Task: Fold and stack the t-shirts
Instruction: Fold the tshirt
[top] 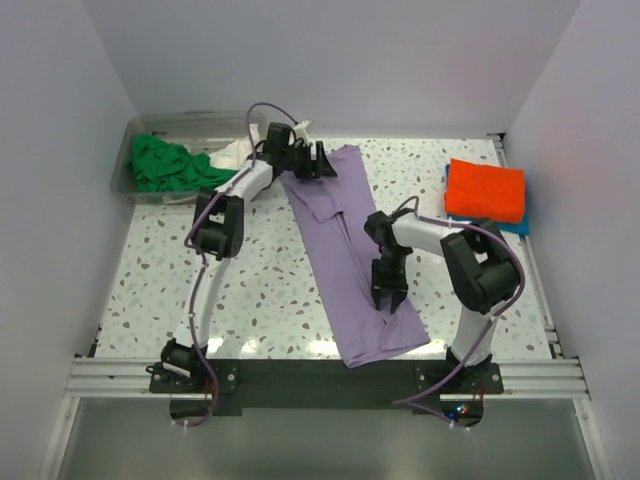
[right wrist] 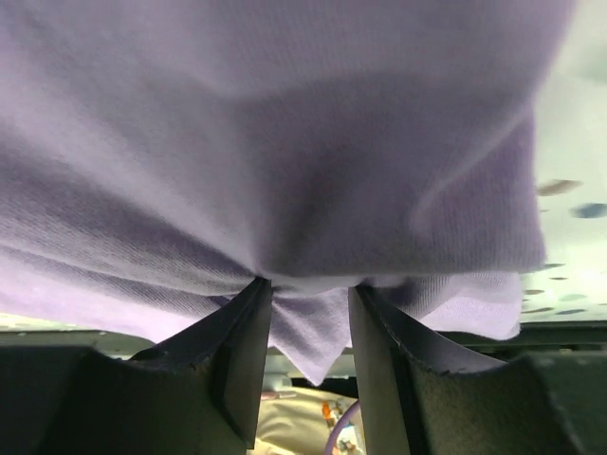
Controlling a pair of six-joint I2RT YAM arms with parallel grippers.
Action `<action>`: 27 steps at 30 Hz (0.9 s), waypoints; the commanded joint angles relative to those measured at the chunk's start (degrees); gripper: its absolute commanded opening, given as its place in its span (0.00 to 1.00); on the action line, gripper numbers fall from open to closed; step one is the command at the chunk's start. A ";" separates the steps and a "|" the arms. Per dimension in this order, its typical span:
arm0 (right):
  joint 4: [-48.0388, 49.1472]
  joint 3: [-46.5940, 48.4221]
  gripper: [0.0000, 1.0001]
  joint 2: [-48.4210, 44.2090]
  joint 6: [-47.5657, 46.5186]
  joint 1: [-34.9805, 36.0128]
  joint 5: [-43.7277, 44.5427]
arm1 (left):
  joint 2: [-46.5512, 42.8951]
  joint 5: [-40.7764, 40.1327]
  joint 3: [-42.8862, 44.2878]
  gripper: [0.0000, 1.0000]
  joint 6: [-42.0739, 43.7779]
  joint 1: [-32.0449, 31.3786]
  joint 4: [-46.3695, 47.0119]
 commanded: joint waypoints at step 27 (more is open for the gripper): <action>-5.14 19.07 0.54 1.31 -2.37 15.28 3.77 | -13.65 7.45 -8.99 0.82 2.15 3.72 12.14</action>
